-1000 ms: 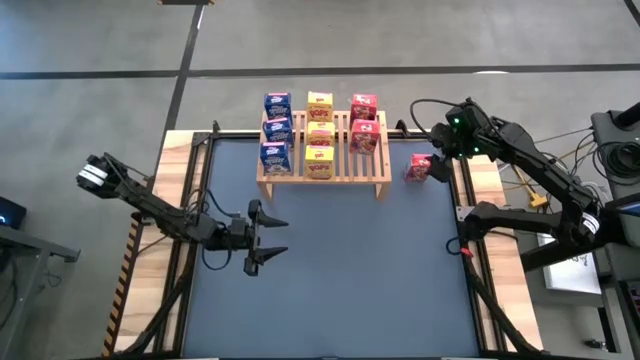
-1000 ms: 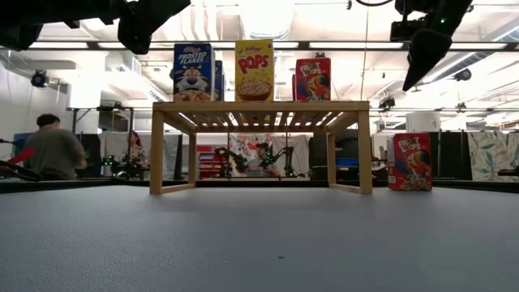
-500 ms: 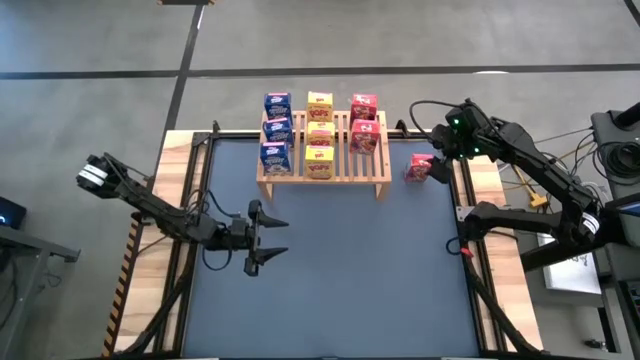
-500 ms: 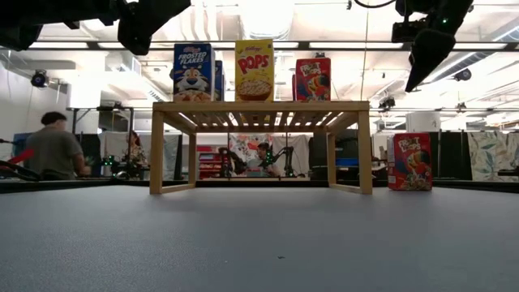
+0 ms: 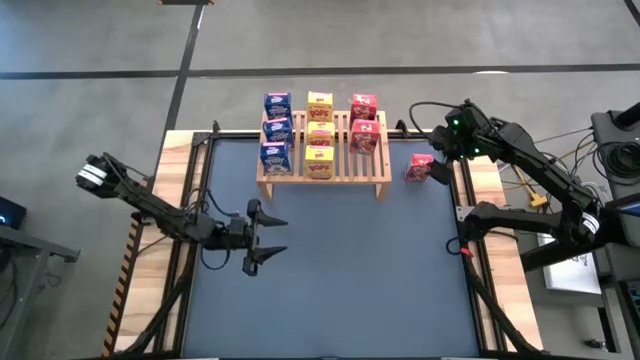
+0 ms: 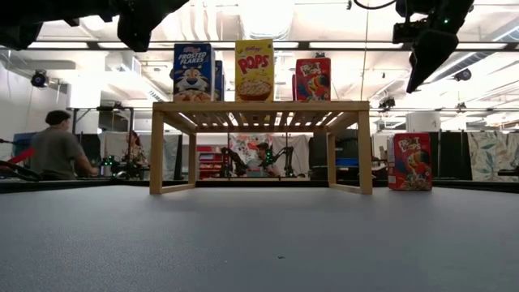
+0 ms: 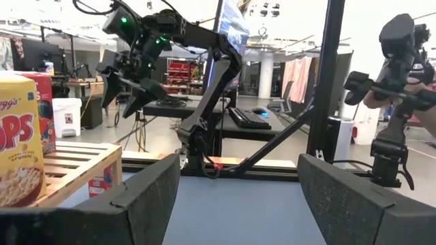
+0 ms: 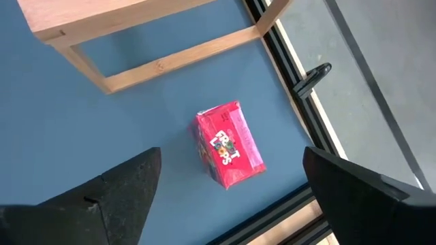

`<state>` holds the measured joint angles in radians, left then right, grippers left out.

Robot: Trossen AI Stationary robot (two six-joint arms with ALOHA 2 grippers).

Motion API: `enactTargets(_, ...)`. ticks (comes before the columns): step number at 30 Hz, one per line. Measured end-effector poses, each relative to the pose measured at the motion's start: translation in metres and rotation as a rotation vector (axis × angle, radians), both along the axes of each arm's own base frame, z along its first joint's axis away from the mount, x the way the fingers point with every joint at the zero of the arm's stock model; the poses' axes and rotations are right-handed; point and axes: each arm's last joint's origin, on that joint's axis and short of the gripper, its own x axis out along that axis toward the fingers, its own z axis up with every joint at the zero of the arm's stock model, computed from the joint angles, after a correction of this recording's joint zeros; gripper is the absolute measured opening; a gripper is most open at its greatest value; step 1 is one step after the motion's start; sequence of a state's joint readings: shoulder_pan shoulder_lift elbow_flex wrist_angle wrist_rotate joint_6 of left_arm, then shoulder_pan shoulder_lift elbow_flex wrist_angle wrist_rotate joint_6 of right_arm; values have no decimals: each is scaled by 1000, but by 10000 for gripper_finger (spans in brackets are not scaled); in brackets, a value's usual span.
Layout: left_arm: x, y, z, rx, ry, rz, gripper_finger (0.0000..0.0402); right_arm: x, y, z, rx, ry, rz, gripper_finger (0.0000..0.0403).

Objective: Stack cereal on shelf
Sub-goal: Put the red cereal box on the shelf aligned with the other red cereal box

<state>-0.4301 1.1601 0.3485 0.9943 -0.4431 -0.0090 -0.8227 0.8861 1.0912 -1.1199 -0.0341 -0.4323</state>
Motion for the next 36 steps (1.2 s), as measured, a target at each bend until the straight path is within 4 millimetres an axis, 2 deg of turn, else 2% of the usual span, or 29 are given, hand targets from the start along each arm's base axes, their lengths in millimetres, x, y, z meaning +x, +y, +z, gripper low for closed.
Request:
enactTargets(9, 0, -1, -2, 7, 15, -12, 281, 6, -7, -11, 64, 96, 51, 354)
enactTargets(22, 0, -1, -3, 11, 25, -14, 281, 32, -39, -45, 96, 333, 181, 351)
enactTargets(29, 0, -1, -4, 16, 30, -16, 281, 43, -57, -54, 34, 320, 224, 341)
enactTargets(36, 0, -1, -4, 19, 35, -17, 281, 36, -72, -65, 116, 262, 192, 342)
